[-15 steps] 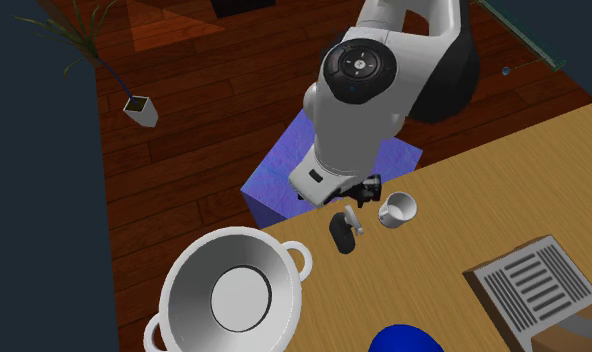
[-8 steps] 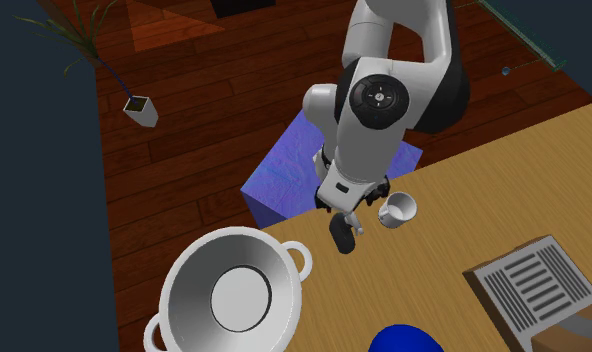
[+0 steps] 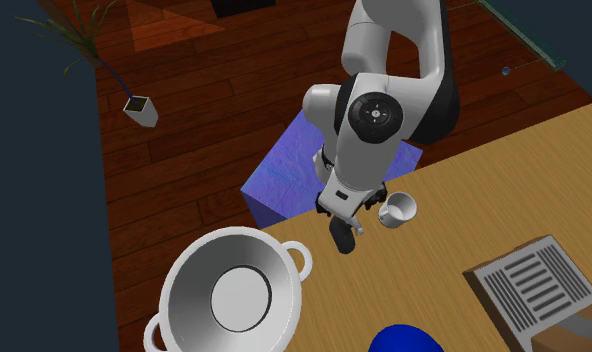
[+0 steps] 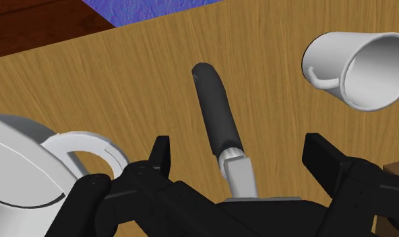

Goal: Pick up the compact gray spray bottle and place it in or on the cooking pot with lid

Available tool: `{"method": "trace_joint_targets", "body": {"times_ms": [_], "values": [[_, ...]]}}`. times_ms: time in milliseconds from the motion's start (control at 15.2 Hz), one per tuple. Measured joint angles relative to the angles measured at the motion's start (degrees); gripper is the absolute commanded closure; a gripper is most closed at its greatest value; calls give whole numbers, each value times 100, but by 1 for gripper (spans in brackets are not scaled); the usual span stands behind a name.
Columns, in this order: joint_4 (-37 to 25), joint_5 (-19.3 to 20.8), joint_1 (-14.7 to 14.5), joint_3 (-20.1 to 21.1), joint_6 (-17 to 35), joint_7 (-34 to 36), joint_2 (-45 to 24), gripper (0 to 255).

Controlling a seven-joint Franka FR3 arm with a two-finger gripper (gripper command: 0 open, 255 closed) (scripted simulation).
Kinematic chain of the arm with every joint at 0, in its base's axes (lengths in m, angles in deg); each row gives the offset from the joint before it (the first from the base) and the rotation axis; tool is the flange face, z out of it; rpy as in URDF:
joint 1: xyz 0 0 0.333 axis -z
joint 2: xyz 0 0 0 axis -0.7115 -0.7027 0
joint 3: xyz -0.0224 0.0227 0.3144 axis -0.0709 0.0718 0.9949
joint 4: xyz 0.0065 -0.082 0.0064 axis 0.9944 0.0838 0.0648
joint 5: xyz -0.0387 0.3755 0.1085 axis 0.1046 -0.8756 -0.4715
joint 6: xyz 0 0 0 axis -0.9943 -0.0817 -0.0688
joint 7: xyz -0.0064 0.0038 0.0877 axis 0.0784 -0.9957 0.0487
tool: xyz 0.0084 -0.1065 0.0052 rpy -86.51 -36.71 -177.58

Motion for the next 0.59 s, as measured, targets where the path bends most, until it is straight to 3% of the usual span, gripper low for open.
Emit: {"method": "trace_joint_targets", "body": {"times_ms": [198,264,594], "values": [[6,0,0,0,11,-1,-4,0],[6,0,0,0,11,-1,-4,255],[4,-1,0,0,11,-1,-4,255]]}}
